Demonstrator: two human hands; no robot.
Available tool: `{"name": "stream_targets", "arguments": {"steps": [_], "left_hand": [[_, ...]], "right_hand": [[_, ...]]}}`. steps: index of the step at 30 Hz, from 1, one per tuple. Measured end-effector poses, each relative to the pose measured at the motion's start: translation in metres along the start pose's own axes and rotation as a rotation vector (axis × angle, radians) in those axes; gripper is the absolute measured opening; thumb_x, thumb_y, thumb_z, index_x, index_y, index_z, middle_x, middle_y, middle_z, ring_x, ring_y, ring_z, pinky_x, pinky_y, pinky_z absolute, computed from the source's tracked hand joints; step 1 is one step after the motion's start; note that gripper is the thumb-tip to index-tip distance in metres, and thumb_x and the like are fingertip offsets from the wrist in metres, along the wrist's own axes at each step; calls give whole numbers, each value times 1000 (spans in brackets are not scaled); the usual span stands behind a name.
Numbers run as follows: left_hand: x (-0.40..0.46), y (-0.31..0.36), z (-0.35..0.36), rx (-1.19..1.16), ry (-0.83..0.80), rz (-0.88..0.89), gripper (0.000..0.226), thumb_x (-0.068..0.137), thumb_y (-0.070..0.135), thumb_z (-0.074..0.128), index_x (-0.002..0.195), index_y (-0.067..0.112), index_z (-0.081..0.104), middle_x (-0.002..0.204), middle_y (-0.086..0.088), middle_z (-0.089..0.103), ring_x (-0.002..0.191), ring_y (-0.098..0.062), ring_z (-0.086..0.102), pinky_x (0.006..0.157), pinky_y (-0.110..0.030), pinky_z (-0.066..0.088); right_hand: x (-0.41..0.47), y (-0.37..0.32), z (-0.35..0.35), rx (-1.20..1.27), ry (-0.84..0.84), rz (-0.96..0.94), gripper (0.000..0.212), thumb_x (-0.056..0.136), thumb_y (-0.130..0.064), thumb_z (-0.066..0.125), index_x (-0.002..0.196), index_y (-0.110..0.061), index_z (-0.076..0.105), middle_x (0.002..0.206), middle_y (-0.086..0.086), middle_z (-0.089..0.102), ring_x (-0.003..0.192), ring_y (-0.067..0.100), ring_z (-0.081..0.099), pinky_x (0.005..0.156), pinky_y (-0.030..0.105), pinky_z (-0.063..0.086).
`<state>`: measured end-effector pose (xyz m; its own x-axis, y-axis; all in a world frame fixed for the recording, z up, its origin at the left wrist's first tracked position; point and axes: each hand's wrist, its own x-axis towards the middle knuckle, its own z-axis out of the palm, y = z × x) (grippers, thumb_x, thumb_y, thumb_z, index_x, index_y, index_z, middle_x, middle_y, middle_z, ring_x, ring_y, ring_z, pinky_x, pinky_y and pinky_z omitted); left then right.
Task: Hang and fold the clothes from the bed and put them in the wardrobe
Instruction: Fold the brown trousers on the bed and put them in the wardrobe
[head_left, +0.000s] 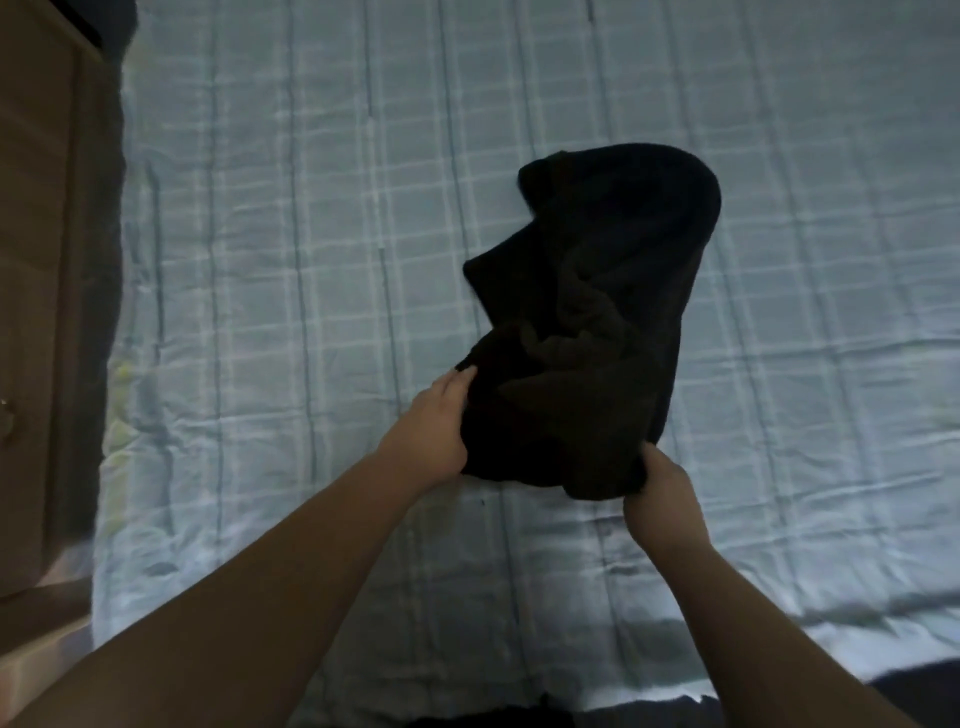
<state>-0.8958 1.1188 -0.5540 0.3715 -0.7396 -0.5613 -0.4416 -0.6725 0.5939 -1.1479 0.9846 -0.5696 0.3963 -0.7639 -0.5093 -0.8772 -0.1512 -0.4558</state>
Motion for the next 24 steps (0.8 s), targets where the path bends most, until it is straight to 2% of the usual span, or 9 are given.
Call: {"name": "stream_targets", "arguments": {"steps": [2, 4, 8, 11, 14, 16, 19, 21, 24], "left_hand": [[-2, 8, 10, -20, -85, 7, 78, 87, 13, 59, 156, 24, 24, 148, -13, 45, 132, -29, 49, 113, -42, 38], [-6, 15, 18, -88, -134, 4, 77, 81, 27, 57, 152, 30, 28, 131, -11, 55, 115, -27, 59, 102, -46, 48], [-18, 23, 32, -28, -140, 9, 87, 84, 22, 66, 156, 27, 17, 138, -11, 42, 122, -28, 51, 101, -37, 44], [-21, 27, 37, 17, -65, 34, 74, 90, 20, 62, 154, 24, 26, 137, -11, 47, 120, -29, 53, 99, -39, 46], [-16, 22, 36, -104, -30, 56, 65, 82, 20, 58, 145, 19, 41, 129, -11, 55, 115, -27, 57, 98, -43, 48], [-9, 15, 34, -242, 85, 26, 60, 82, 13, 64, 139, 14, 46, 132, -11, 54, 120, -25, 56, 104, -35, 45], [4, 1, 28, -302, 257, -112, 84, 80, 15, 78, 150, 12, 32, 152, -14, 30, 135, -27, 41, 110, -26, 34], [16, -6, 25, -310, 214, -144, 104, 78, 24, 83, 157, 22, 16, 163, -12, 10, 145, -29, 31, 117, -38, 33], [34, -4, 21, -366, 83, -115, 120, 75, 24, 86, 159, 28, 1, 167, -6, 1, 152, -19, 10, 120, -31, 18]], "right_hand": [[-4, -8, -5, 98, 20, -15, 52, 78, 7, 47, 121, -20, 60, 101, -5, 63, 89, 17, 64, 64, 16, 41], [-11, -28, -14, 282, 103, 10, 62, 82, 6, 49, 137, -22, 51, 123, -8, 56, 110, 10, 56, 86, 23, 45], [-24, -79, -36, 434, 344, -147, 74, 78, 12, 49, 143, -21, 45, 147, -2, 45, 135, 12, 43, 113, 35, 39], [-28, -105, -41, 307, 381, -416, 66, 76, 13, 50, 137, -13, 55, 149, 3, 46, 142, 14, 38, 120, 35, 30], [-22, -127, -37, 88, 181, -636, 62, 80, 2, 51, 138, -18, 56, 151, 0, 47, 148, 12, 29, 125, 36, 17], [-12, -131, -29, -190, 59, -715, 62, 84, -15, 50, 145, -26, 49, 154, -3, 45, 151, 16, 24, 126, 45, 7], [7, -119, -14, -514, 20, -714, 62, 89, -36, 50, 150, -33, 41, 159, -3, 39, 153, 21, 18, 125, 53, 1], [19, -105, -8, -591, 23, -677, 65, 89, -38, 54, 152, -32, 38, 158, -2, 39, 152, 22, 19, 125, 53, 3], [31, -85, -5, -597, 45, -616, 65, 88, -32, 59, 150, -30, 41, 154, -3, 44, 150, 22, 23, 125, 53, 6]]}}
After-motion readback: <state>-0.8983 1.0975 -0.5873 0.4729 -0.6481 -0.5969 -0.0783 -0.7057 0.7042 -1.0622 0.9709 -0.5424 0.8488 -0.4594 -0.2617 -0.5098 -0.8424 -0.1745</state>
